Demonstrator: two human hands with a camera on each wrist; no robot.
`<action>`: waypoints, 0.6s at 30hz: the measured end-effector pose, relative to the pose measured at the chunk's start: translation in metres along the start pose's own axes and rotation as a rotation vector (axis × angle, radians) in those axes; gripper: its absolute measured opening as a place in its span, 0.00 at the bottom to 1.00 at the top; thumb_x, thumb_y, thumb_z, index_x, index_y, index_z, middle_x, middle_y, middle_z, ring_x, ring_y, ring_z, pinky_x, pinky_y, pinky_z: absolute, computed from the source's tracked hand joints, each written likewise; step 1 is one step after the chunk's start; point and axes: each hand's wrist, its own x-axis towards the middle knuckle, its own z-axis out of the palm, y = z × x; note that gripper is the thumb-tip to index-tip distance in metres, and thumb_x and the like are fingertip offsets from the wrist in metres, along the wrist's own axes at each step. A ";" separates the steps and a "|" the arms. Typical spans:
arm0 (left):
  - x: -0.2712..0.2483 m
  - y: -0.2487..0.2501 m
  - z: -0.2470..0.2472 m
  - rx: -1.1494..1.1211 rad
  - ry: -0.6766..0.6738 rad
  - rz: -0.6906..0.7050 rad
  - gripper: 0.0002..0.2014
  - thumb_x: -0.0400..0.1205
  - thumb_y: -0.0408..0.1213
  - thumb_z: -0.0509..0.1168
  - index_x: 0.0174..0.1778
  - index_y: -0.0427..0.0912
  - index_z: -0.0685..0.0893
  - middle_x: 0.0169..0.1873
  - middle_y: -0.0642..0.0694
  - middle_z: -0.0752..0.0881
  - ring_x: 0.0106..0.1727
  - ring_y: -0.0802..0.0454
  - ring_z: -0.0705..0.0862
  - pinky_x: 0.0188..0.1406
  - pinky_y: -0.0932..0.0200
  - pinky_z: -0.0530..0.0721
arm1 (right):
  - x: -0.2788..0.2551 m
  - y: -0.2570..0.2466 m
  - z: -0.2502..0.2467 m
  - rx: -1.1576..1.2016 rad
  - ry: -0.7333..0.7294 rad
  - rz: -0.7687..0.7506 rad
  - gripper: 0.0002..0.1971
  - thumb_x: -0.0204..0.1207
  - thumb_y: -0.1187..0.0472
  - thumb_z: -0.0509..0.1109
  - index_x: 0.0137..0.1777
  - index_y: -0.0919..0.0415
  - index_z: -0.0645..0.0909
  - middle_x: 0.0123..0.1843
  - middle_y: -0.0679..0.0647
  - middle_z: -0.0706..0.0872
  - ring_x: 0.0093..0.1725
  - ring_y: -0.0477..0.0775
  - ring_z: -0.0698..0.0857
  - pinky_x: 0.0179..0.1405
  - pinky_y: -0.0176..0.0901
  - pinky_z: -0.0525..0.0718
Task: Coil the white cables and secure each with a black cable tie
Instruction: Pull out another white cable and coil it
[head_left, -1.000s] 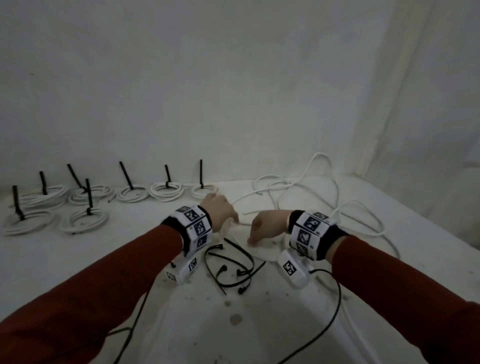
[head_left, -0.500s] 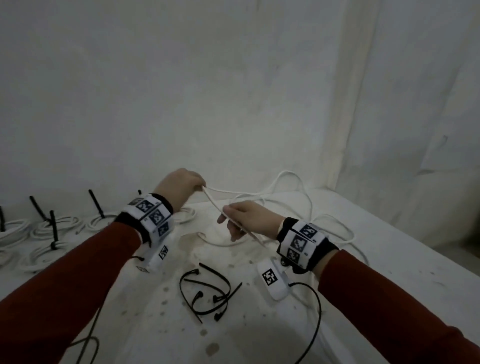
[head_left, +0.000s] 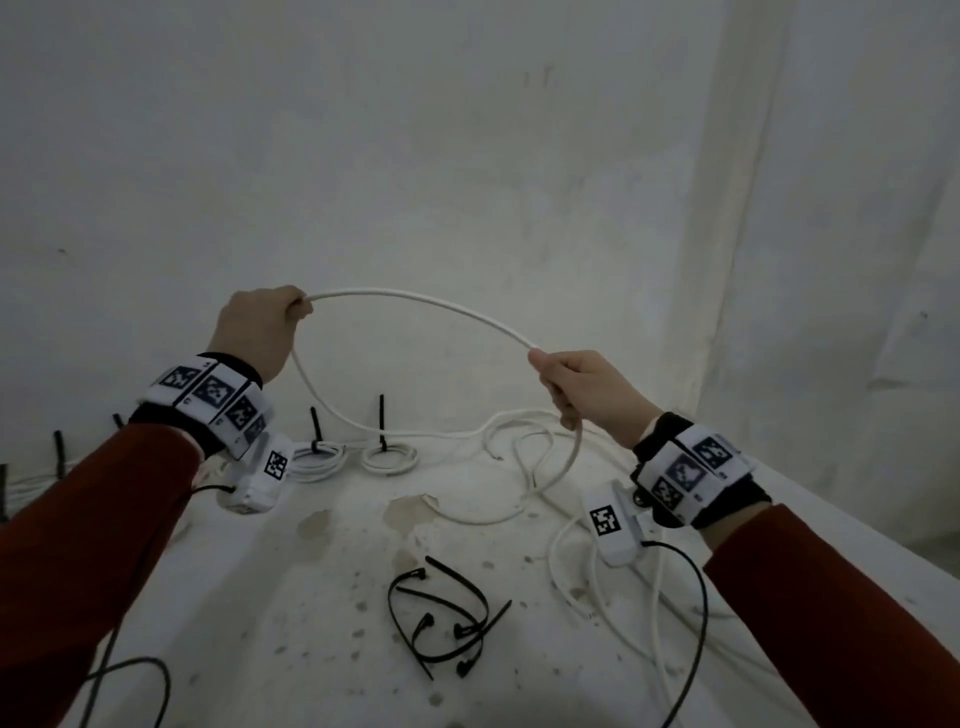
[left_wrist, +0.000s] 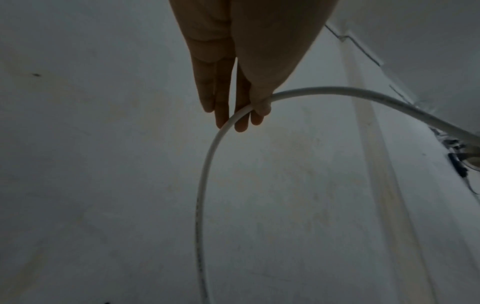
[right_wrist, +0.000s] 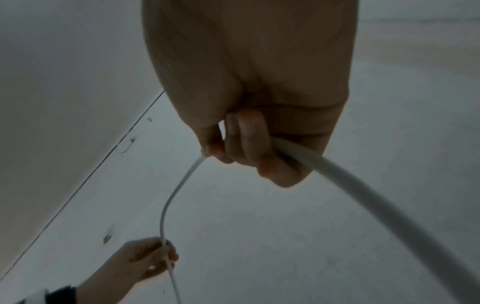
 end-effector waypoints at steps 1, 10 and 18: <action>-0.003 -0.004 -0.002 0.003 -0.005 -0.012 0.10 0.85 0.31 0.59 0.49 0.31 0.85 0.38 0.29 0.87 0.37 0.32 0.84 0.37 0.43 0.81 | -0.002 -0.002 -0.002 0.049 -0.017 0.026 0.23 0.84 0.49 0.61 0.28 0.58 0.68 0.23 0.52 0.62 0.19 0.48 0.62 0.21 0.38 0.66; -0.030 -0.030 -0.022 0.098 -0.130 -0.246 0.08 0.80 0.29 0.61 0.50 0.40 0.84 0.42 0.35 0.87 0.41 0.37 0.83 0.42 0.44 0.83 | -0.005 -0.025 -0.004 0.196 -0.068 -0.018 0.13 0.86 0.61 0.57 0.42 0.62 0.78 0.25 0.52 0.64 0.21 0.49 0.60 0.23 0.39 0.66; -0.041 0.056 -0.028 -0.401 -0.291 0.097 0.07 0.86 0.39 0.57 0.53 0.44 0.80 0.28 0.49 0.78 0.25 0.62 0.76 0.26 0.72 0.74 | 0.005 -0.059 0.044 0.209 -0.066 -0.069 0.14 0.86 0.57 0.59 0.42 0.59 0.81 0.21 0.46 0.62 0.18 0.44 0.57 0.16 0.31 0.57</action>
